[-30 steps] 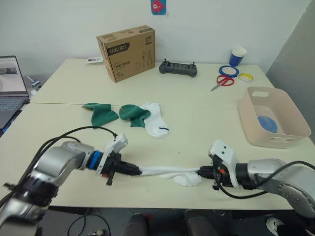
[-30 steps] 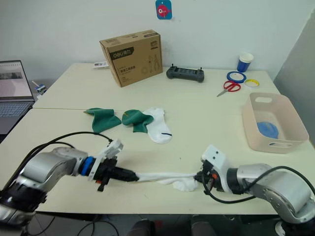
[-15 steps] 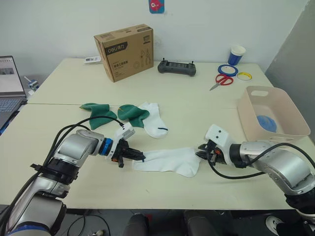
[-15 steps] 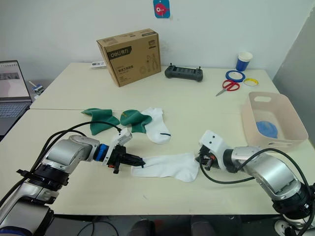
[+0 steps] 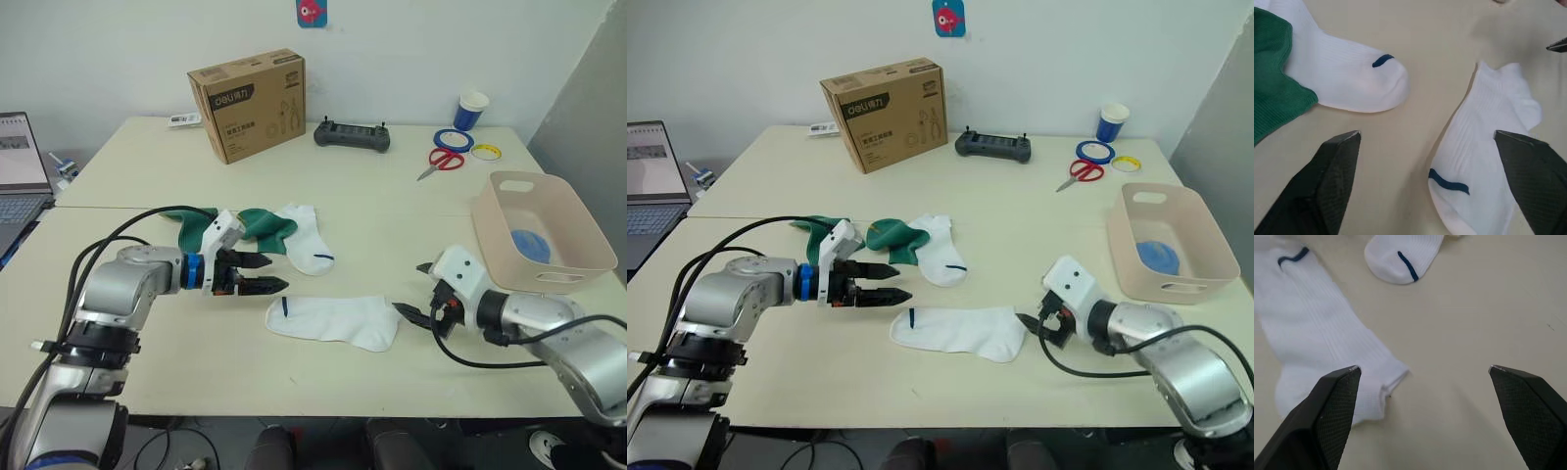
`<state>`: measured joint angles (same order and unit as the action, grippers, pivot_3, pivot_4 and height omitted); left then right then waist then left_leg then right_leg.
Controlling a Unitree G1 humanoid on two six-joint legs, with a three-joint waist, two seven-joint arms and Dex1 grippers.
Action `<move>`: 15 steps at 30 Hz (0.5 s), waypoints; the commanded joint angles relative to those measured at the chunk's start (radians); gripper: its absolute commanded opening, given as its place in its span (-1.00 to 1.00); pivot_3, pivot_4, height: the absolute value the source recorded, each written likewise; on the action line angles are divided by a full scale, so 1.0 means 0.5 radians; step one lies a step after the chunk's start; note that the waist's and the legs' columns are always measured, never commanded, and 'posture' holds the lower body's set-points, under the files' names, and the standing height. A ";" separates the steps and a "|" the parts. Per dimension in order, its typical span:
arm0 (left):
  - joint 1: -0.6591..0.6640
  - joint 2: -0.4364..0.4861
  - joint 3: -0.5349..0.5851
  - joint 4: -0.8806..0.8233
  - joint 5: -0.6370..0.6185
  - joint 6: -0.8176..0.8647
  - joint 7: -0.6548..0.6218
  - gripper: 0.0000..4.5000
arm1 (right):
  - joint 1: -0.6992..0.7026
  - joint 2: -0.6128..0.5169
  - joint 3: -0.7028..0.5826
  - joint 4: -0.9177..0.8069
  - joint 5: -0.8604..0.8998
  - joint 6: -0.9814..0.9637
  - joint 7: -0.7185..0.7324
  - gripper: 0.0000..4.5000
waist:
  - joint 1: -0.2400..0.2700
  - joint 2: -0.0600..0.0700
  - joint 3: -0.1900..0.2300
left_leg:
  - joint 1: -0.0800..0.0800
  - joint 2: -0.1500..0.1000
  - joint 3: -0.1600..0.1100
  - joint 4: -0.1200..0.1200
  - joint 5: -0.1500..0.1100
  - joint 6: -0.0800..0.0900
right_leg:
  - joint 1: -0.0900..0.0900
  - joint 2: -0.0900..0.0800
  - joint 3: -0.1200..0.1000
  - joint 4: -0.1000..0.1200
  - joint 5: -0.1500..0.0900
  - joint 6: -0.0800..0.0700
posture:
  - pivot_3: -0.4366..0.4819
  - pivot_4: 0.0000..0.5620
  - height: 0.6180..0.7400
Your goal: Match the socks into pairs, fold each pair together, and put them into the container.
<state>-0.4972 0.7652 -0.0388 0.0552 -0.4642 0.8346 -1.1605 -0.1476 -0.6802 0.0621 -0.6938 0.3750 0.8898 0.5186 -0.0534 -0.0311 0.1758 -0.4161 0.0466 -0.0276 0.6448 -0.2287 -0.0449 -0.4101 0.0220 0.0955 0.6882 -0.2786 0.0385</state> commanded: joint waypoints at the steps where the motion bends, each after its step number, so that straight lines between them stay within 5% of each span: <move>1: 0.126 0.036 0.052 -0.236 -0.078 0.123 0.071 0.99 | 0.115 0.172 -0.023 -0.096 -0.004 0.009 -0.178 1.00 | -0.001 0.000 0.000 | 0.000 0.000 0.000 0.000 0.000 0.000 | 0.000 0.000 0.000 0.001 0.000 0.000 | -0.05 -0.47 0.72; 9: 0.324 -0.115 0.011 -0.328 0.048 -0.002 0.392 0.99 | 0.261 0.566 0.134 0.110 -0.176 -0.033 -0.488 1.00 | -0.002 -0.001 -0.001 | 0.002 0.000 0.001 0.000 0.000 0.000 | 0.000 -0.001 0.001 0.002 0.000 0.000 | -0.05 -0.47 0.72; 11: 0.349 -0.121 -0.006 -0.354 0.026 0.018 0.381 1.00 | 0.271 0.588 0.198 0.135 -0.205 -0.026 -0.495 0.82 | -0.001 -0.001 -0.001 | 0.002 0.000 0.002 0.000 0.000 0.000 | 0.000 -0.001 0.001 0.001 0.000 0.000 | -0.05 -0.47 0.72; 15: 0.390 -0.105 -0.024 -0.362 0.019 0.075 0.394 0.62 | 0.292 0.565 0.284 0.128 -0.217 -0.011 -0.459 0.28 | -0.003 -0.001 -0.001 | 0.002 0.000 0.002 0.000 0.000 0.000 | 0.000 0.000 0.001 0.002 0.000 -0.001 | -0.05 -0.47 0.72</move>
<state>-0.3125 0.7047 -0.0402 -0.1088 -0.4487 0.8594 -0.9691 -0.0086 -0.3889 0.1945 -0.6027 0.2728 0.8906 0.2820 -0.0549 -0.0314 0.1753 -0.4150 0.0464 -0.0267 0.6446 -0.2287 -0.0451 -0.4101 0.0217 0.0960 0.6891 -0.2787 0.0382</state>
